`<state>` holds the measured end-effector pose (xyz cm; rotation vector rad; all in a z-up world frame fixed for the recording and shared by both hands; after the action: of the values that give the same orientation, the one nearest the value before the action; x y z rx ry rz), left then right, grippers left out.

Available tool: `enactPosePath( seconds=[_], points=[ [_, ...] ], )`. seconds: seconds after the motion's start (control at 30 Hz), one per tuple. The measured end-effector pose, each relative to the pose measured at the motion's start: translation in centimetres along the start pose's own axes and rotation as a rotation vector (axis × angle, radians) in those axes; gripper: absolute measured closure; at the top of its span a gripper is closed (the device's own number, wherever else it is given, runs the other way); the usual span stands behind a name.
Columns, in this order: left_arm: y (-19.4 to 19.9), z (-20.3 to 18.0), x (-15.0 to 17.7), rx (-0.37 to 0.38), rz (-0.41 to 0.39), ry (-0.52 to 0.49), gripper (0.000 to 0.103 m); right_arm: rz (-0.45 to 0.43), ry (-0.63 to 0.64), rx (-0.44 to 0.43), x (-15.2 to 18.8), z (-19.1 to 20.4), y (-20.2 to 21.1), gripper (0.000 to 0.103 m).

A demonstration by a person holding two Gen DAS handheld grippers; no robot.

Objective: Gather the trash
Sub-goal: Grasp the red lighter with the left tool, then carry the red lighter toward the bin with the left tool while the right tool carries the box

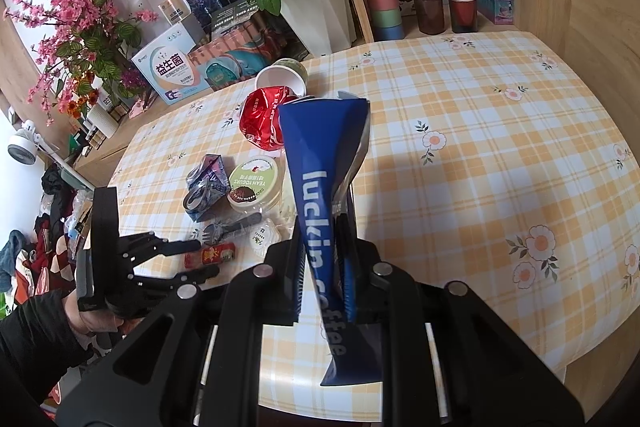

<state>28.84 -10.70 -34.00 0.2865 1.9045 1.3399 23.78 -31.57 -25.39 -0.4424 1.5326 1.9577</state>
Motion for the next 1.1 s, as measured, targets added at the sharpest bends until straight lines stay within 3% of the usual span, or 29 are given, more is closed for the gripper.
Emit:
enactPosePath(
  seconds=[0.23,0.3,0.33,0.6,0.83,1.1],
  points=[
    [-0.1,-1.5,1.0,-0.063,-0.017,-0.04,0.054,-0.002,-0.005,-0.001,0.0,0.0,0.0,0.084],
    [0.0,-1.1,0.6,-0.082,-0.022,-0.012,0.076,-0.004,-0.001,0.001,0.0,0.1,0.0,0.084],
    [0.0,-0.9,0.4,-0.079,-0.021,0.002,0.081,-0.004,0.001,0.003,0.0,0.2,0.1,0.084],
    [0.8,-2.0,1.1,-0.084,-0.024,0.043,0.081,0.005,-0.012,0.002,0.6,0.0,0.5,0.086],
    [4.5,-3.8,1.8,0.011,-0.118,0.126,0.081,0.002,-0.031,-0.017,1.7,0.3,1.5,0.087],
    [11.2,-6.3,1.7,0.054,-0.265,0.198,0.081,-0.012,-0.039,-0.032,3.0,1.2,3.7,0.086]
  ],
)
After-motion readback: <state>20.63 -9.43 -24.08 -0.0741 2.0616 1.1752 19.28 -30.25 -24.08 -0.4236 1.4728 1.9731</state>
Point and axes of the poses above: each gripper's, at about its wrist camera, not at the fingertips, and y roughly against the way its jaws point, z to its left, x to its underside, the point moved 6 cm from there along -y, roughly the way its jaws point, and after that the axes turned 4 degrees about x, right-handed, at the moved point
